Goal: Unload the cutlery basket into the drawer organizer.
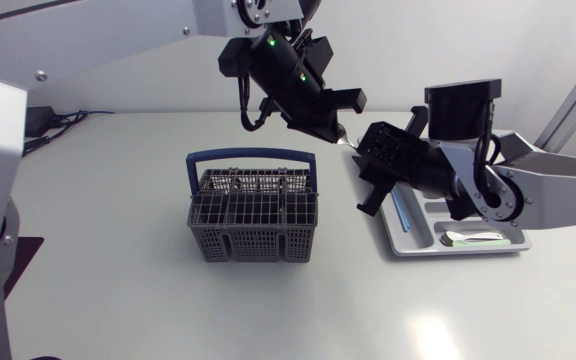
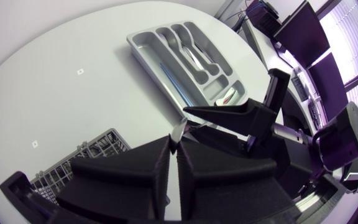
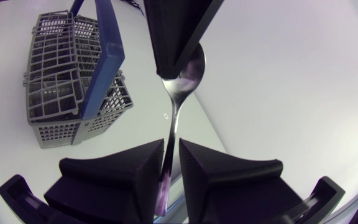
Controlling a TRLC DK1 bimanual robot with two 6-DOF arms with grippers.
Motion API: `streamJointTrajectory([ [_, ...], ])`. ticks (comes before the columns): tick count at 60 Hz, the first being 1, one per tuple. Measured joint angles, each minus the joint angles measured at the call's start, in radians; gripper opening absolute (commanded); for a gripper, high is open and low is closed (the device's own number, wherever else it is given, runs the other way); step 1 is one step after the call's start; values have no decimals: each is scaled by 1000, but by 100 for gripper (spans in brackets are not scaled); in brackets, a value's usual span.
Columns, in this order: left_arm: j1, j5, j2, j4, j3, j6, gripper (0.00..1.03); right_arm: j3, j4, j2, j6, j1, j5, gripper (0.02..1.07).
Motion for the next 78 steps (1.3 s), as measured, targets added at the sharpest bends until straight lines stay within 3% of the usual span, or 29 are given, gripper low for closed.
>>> streamJointTrajectory([
  [8,0,-4,1,0,2,4,6,0,-7,0,0,2,2,8],
  [30,-7,-23,10,-1,2,4,9,8,-15,13,27,4,29,8],
  [34,-8,-29,10,-2,4,4,30,8,-16,13,27,3,29,8],
  [43,-4,-48,11,-7,8,14,99,8,-26,13,26,2,29,8],
  [60,8,-61,11,-5,9,15,100,-14,-26,-2,1,-29,-8,8],
  [78,49,-113,-30,24,9,17,100,-92,-106,-61,-150,-284,-209,8],
])
